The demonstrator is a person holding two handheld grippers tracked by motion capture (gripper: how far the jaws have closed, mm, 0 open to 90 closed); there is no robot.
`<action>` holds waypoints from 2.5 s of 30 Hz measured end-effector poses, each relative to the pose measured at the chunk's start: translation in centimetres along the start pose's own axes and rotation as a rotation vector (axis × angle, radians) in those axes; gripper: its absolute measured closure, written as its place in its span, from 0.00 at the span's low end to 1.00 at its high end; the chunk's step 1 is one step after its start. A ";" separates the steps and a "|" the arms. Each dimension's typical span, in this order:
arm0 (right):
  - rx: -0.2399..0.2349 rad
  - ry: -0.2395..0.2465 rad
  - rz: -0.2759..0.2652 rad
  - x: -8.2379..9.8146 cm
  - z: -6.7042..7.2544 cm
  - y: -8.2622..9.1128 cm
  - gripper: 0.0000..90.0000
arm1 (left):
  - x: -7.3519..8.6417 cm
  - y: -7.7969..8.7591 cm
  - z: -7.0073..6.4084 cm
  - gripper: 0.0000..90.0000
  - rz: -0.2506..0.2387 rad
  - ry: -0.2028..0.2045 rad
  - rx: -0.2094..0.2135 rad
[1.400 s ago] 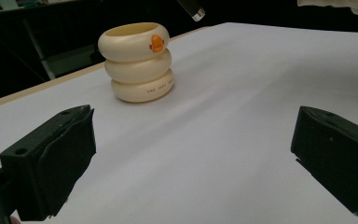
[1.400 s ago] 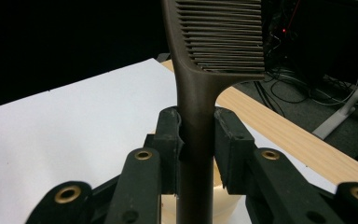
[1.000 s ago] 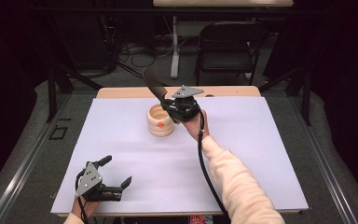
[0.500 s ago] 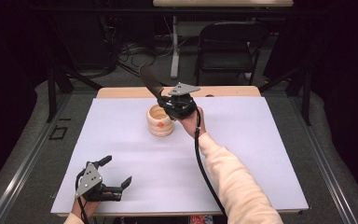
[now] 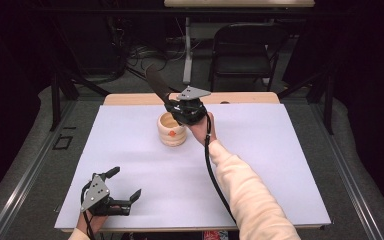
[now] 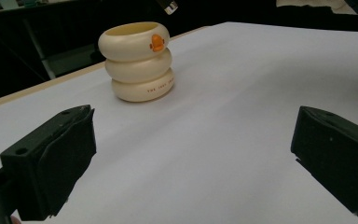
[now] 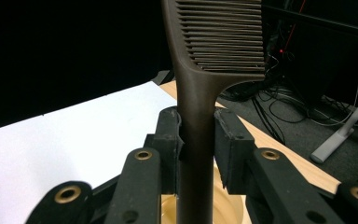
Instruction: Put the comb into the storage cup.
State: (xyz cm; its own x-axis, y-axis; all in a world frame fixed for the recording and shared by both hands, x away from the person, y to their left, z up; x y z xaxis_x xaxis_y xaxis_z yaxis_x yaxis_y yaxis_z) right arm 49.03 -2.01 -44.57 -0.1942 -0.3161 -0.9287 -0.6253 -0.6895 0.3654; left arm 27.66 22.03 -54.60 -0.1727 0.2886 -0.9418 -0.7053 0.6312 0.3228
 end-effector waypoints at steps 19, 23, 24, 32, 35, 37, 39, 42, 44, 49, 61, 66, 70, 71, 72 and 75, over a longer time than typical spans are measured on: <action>0.007 -0.001 -0.044 0.1 -0.2 -1.2 0.80 | 0.0 0.0 0.0 0.00 -0.003 0.005 -0.002; 0.010 0.004 -0.055 -0.1 -0.1 -1.4 0.80 | 0.0 0.1 0.0 0.00 -0.003 0.006 -0.002; 0.010 0.003 -0.054 -0.1 -0.1 -1.5 0.80 | 0.0 0.1 0.0 0.00 -0.004 0.006 -0.002; 0.005 0.017 -0.059 0.1 0.2 -2.1 0.80 | 0.0 0.1 0.1 0.00 -0.005 0.004 -0.003; 0.001 0.015 -0.059 0.2 0.2 -2.4 0.80 | 0.0 0.1 0.0 0.00 -0.004 0.003 -0.002; 0.001 0.014 -0.060 0.4 0.2 -2.5 0.80 | 0.0 0.1 0.1 0.00 -0.004 0.004 -0.002; 0.003 0.013 -0.057 0.5 0.1 -2.7 0.80 | 0.0 0.1 0.0 0.00 -0.005 0.005 -0.003; 0.000 0.016 -0.057 0.7 0.1 -2.9 0.80 | 0.0 0.1 0.0 0.00 -0.004 0.003 -0.002; -0.003 0.018 -0.059 0.8 0.1 -3.0 0.80 | 0.0 0.1 0.0 0.00 -0.005 0.005 -0.003; -0.009 0.021 -0.055 1.1 0.0 -3.3 0.80 | 0.0 0.1 0.0 0.00 -0.005 0.005 -0.003; -0.015 0.018 -0.037 2.4 -0.1 -4.0 0.80 | 0.0 0.1 0.0 0.00 -0.005 0.005 -0.004; -0.018 0.015 -0.025 3.0 -0.2 -4.1 0.80 | 0.0 0.1 0.0 0.00 -0.005 0.006 -0.004; -0.018 0.009 -0.013 3.3 -0.3 -4.3 0.80 | 0.0 0.1 0.0 0.00 -0.005 0.006 -0.004; -0.019 0.009 -0.016 3.5 -0.4 -4.3 0.80 | 0.0 0.1 0.0 0.00 -0.005 0.006 -0.004; -0.019 0.007 -0.009 3.6 -0.4 -4.3 0.80 | 0.0 0.1 0.0 0.00 -0.006 0.008 -0.005; -0.018 0.005 -0.008 3.7 -0.4 -4.4 0.80 | 0.0 0.1 0.0 0.00 -0.006 0.007 -0.005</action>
State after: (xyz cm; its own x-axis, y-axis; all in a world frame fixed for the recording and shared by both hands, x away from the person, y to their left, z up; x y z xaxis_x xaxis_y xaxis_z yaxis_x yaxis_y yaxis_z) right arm 51.35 -0.43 -49.60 -0.1853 -0.3134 -0.9314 -0.6130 -0.7039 0.3588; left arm 27.58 22.12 -54.55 -0.1732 0.2796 -0.9444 -0.7098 0.6293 0.3165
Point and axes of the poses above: each handheld gripper's, and its own axes: y roughly backward along the jaws, x roughly out of its underside, z roughly to its left, the point moved 3 cm from there along -y, roughly forward along the jaws, and after that the axes turned 3 degrees about z, right-handed, at the moved point
